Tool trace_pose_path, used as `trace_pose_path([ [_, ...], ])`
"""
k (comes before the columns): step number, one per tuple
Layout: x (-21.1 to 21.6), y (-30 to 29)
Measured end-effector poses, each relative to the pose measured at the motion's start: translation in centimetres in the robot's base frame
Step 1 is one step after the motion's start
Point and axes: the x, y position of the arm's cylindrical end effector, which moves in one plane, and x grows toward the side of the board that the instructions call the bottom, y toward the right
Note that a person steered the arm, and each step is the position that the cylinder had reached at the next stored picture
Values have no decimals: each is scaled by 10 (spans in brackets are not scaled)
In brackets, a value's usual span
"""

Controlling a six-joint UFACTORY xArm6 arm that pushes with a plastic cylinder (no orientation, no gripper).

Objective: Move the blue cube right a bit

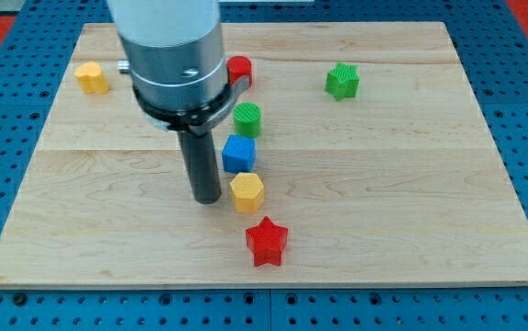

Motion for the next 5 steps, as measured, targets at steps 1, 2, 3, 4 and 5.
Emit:
trace_pose_path([
  [1,0,29],
  [2,0,32],
  [3,0,-10],
  [4,-26,-11],
  [5,-44,-11],
])
